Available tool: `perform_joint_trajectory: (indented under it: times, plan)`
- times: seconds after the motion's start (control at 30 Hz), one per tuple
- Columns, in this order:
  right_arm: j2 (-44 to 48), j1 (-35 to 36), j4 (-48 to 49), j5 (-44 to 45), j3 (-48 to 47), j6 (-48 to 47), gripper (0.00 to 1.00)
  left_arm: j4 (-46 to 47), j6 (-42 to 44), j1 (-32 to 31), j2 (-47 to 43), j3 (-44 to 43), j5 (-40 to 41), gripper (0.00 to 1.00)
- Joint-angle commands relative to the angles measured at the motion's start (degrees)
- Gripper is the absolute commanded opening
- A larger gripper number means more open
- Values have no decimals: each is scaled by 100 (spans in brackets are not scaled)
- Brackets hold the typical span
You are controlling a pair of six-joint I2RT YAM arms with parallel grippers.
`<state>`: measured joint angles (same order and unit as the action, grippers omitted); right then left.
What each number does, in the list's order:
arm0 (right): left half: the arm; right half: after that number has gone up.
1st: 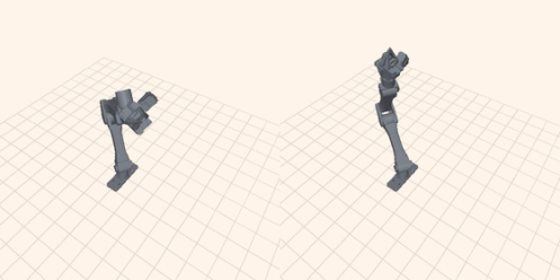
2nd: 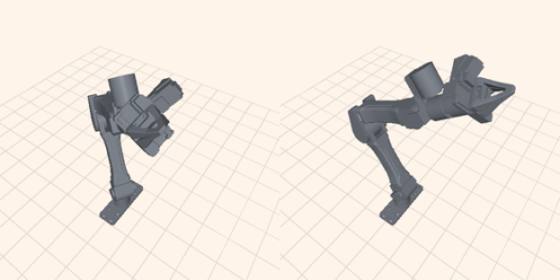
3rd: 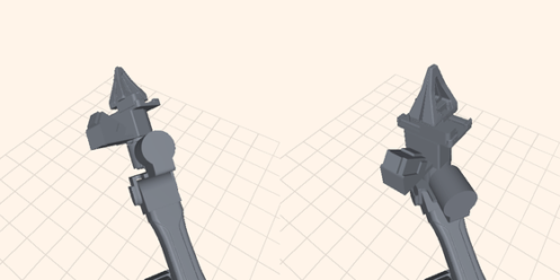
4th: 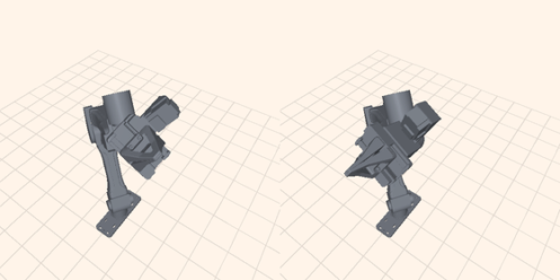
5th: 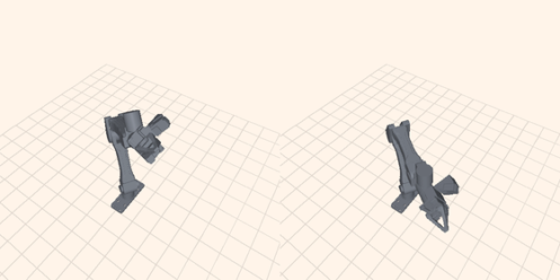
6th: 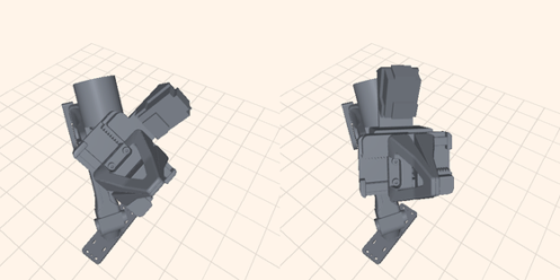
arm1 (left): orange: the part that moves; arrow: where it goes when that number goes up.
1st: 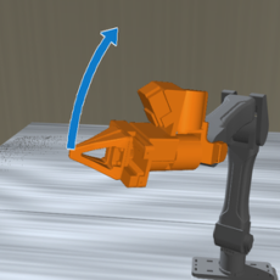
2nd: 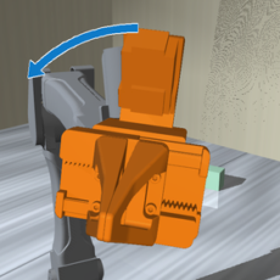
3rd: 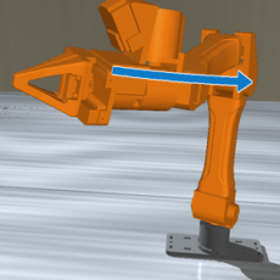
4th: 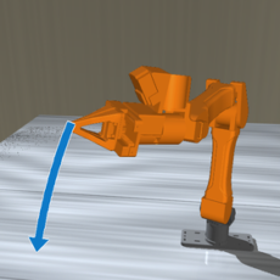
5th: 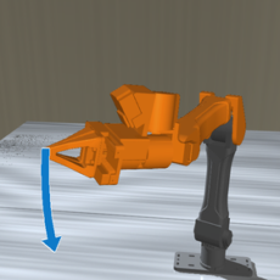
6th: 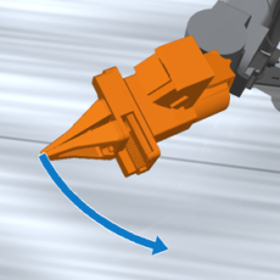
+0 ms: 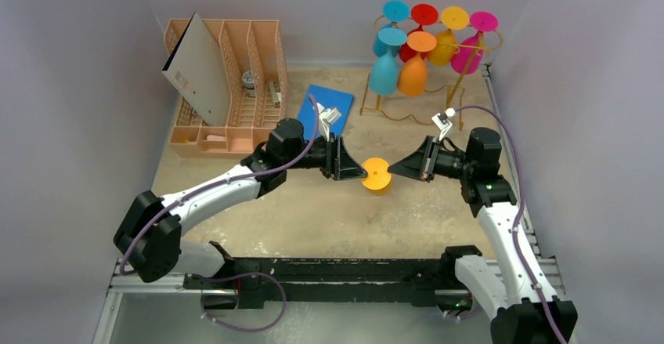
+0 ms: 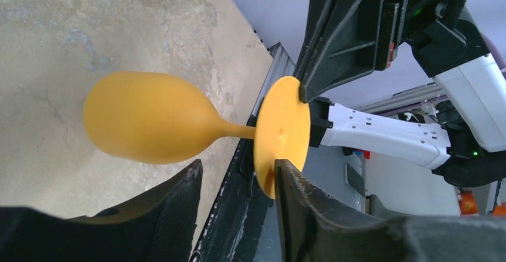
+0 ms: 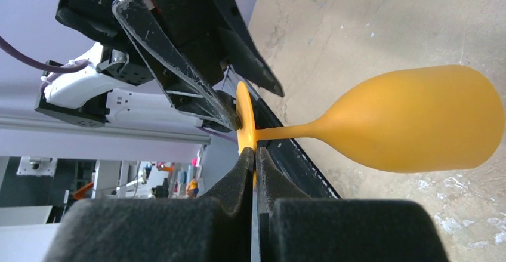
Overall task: Take the wine glass off the wine glass rack
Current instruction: Place the wine glass at the center of the board.
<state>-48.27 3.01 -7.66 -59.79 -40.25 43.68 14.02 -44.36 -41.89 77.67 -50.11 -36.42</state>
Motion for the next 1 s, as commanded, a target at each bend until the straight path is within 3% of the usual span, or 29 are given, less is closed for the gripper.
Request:
perform_joint_trajectory:
  times: [0.0, 0.2, 0.33, 0.5, 0.53, 0.63, 0.67, 0.77, 0.83, 0.97]
  plan:
    - [50, 29, 53, -341, -130, -228, 0, 619, -109, -125, -46, -98, 102, 40]
    - [-47, 60, 242, -397, -63, -159, 0, 626, -118, -246, -102, -61, 263, 20]
    - [-135, 146, 511, -417, 4, -59, 0, 560, -90, -275, -88, -139, 193, 0]
    - [-287, 341, 821, -364, 47, 46, 1, 351, 157, -294, -411, -13, 355, 0]
    - [-282, 394, 912, -313, 101, 35, 8, 221, 255, -294, -503, -6, 421, 0]
    - [-256, 507, 1183, -120, 227, 130, 50, -291, 571, -294, -864, 4, 673, 0]
    - [-267, 554, 1309, -115, 236, 195, 60, -517, 664, -294, -968, 13, 779, 0]
    - [-281, 811, 1547, -30, 263, 230, 74, -878, 893, -294, -1293, 80, 1000, 0]
    - [-297, 1074, 1611, 114, 300, 185, 73, -1064, 1007, -294, -1499, 116, 1125, 0]
    - [-372, 1578, 2094, 207, 393, 147, 54, -1390, 1253, -294, -1782, 128, 1412, 0]
